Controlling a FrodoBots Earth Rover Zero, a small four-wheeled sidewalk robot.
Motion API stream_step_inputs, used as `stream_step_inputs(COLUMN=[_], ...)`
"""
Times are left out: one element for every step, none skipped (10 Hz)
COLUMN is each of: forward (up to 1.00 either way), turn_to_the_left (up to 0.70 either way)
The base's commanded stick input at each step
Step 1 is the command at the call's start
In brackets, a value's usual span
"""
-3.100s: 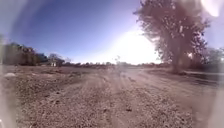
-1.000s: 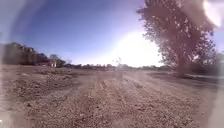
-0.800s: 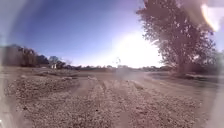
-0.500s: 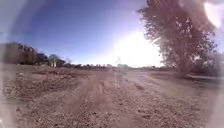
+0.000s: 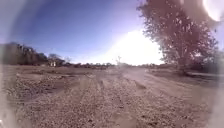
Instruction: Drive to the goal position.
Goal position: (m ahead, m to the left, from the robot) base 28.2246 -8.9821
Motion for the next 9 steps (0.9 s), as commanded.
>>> stream_step_inputs(forward=[0.5, 0.5, 0.5, 0.5, 0.5, 0.5, 0.5, 0.5, 0.5], turn_to_the_left=[0.08, 0.01, 0.0, 0.0, 0.0, 0.0, 0.0, 0.0, 0.0])
